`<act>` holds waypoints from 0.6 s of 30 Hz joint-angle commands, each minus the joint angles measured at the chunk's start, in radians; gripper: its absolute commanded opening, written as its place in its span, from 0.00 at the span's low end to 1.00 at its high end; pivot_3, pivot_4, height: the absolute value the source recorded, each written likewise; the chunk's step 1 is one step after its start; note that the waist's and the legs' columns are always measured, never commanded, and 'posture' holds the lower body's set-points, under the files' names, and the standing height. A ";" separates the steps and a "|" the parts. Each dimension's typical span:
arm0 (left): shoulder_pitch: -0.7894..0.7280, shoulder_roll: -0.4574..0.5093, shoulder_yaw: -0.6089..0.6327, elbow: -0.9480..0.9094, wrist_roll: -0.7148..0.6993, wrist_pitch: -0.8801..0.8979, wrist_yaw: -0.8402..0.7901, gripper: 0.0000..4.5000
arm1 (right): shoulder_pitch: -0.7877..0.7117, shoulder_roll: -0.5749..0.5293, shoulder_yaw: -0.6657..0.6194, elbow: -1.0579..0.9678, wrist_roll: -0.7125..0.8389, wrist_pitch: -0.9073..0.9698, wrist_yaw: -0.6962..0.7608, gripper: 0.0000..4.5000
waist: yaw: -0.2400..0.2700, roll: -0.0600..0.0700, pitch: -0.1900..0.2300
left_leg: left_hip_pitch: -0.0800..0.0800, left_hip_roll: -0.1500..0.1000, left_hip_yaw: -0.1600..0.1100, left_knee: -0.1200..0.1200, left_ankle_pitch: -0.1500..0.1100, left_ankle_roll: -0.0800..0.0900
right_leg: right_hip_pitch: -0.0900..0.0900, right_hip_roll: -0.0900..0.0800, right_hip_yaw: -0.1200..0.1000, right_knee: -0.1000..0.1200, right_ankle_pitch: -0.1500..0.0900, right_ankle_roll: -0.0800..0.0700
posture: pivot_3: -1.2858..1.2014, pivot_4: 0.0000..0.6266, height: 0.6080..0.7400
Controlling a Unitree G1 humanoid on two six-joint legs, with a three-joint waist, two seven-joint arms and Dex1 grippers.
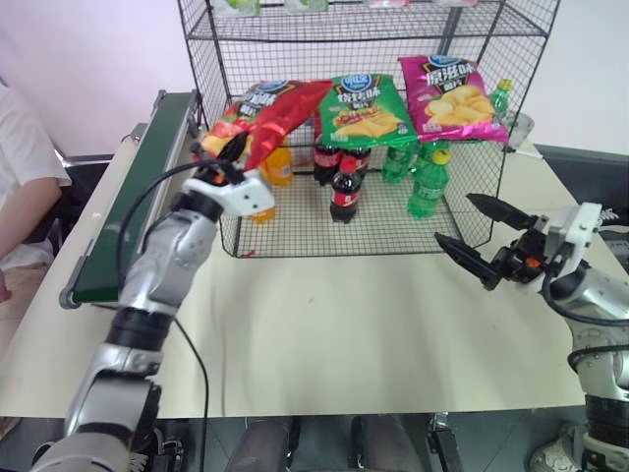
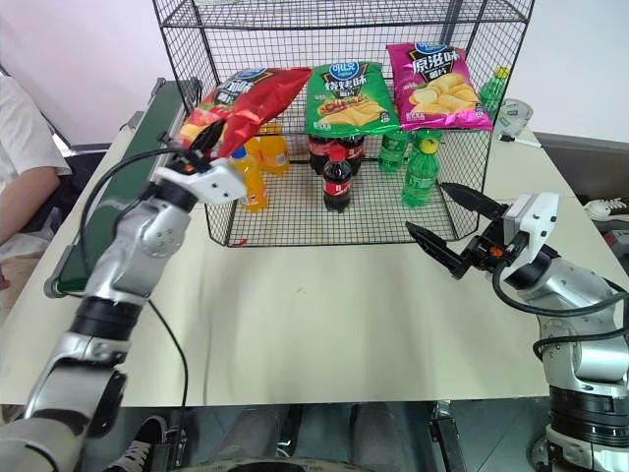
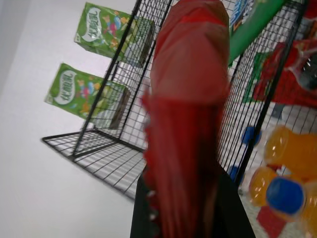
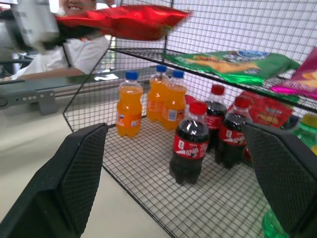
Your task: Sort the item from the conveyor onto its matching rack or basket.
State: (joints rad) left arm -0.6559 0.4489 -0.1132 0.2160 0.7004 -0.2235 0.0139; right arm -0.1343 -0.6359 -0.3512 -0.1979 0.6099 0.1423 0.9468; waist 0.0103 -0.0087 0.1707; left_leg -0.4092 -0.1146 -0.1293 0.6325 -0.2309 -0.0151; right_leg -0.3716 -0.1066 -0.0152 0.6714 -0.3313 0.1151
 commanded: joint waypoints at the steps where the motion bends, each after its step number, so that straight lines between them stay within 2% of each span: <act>1: -0.123 -0.068 -0.016 0.081 0.010 0.085 0.073 0.01 | -0.023 -0.001 0.005 -0.023 -0.001 -0.019 -0.003 1.00 | 0.001 -0.001 0.000 | 0.000 0.000 0.000 0.000 0.000 0.000 | 0.000 0.000 0.000 0.000 0.000 0.000 | 0.52 0.24 1.00; 5: -0.204 -0.116 -0.026 0.141 0.007 0.142 0.118 0.01 | -0.036 -0.006 0.016 -0.008 -0.008 -0.024 0.003 1.00 | -0.002 -0.001 0.001 | -0.001 0.000 0.000 0.000 0.000 0.000 | -0.001 0.000 0.000 0.000 0.000 0.000 | 0.52 0.24 1.00; 10: -0.270 -0.186 0.056 0.285 -0.110 0.275 0.164 0.01 | -0.055 -0.014 0.019 0.007 -0.009 -0.018 0.008 1.00 | -0.003 -0.001 0.001 | -0.001 0.000 0.000 0.001 0.001 -0.001 | -0.001 0.001 0.000 0.001 0.000 0.000 | 0.52 0.24 1.00; 18: -0.364 -0.193 0.009 0.383 -0.125 0.288 0.219 0.01 | -0.062 -0.012 0.027 0.022 -0.019 -0.020 0.017 1.00 | 0.000 -0.002 0.001 | -0.001 0.000 0.000 0.001 0.001 -0.001 | -0.001 0.001 0.001 0.001 0.000 0.000 | 0.52 0.24 1.00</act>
State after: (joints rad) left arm -0.9718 0.2530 -0.1034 0.5834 0.5850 0.0734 0.2077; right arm -0.1805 -0.6400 -0.3202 -0.1621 0.5910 0.1381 0.9616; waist 0.0102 -0.0109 0.1721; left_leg -0.4101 -0.1141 -0.1292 0.6337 -0.2301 -0.0165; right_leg -0.3729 -0.1054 -0.0145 0.6730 -0.3313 0.1154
